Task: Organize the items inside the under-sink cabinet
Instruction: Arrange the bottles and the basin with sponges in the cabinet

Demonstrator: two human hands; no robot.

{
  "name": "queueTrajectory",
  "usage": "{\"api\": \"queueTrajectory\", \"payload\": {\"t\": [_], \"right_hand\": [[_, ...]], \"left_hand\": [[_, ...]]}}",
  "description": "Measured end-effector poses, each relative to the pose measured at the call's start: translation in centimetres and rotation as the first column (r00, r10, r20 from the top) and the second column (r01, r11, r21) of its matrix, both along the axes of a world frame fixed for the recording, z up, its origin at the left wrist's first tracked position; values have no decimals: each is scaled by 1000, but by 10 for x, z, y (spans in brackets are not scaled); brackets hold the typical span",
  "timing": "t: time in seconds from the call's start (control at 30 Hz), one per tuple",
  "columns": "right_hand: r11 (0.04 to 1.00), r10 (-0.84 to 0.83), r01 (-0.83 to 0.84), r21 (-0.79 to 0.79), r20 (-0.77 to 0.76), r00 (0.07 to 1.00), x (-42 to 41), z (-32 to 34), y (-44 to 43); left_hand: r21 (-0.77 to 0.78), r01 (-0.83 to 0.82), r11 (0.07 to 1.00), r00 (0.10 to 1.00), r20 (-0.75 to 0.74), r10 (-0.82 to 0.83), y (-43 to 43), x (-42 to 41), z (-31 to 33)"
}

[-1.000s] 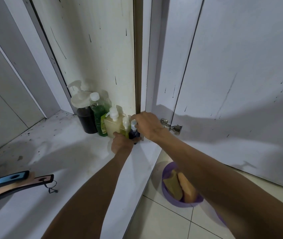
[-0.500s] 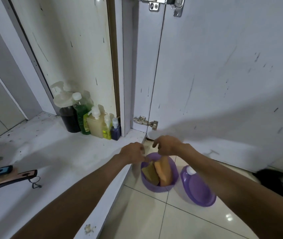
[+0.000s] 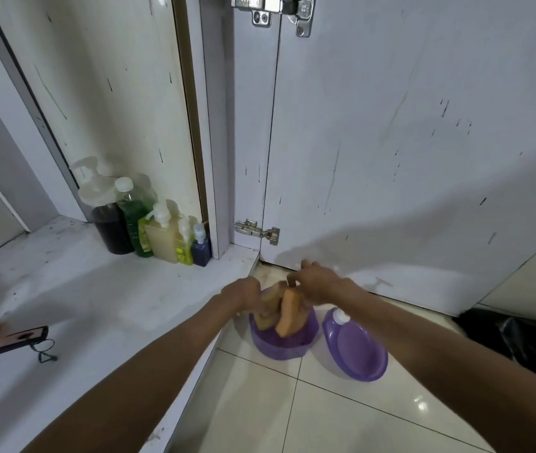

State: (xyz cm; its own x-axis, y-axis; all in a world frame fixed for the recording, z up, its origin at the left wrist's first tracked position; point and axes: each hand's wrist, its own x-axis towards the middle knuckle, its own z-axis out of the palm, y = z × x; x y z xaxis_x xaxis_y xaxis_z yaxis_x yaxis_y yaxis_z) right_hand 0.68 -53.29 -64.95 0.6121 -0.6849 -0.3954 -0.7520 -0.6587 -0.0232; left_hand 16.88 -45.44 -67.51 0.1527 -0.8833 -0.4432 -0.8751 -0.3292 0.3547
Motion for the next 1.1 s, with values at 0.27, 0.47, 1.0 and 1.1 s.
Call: {"api": "queueTrajectory", "payload": {"t": [0.27,0.47,1.0,1.1], "right_hand": [[997,18,-1,-71,248,969,59,54,-13],[982,152,-113,-153,271,950,116,25,24],[979,194,-201,35,153,969,132,-38,45],[976,203,-212,56,140,969,132,-24,43]], "left_hand": [[-196,-252,948,957,-197,214,15,76,52],[-272,-118,955,883,411,226,50,122,30],[-262,134,956,868,496,14,103,141,-30],[-233,49,971,871,485,73,96,136,-17]]}}
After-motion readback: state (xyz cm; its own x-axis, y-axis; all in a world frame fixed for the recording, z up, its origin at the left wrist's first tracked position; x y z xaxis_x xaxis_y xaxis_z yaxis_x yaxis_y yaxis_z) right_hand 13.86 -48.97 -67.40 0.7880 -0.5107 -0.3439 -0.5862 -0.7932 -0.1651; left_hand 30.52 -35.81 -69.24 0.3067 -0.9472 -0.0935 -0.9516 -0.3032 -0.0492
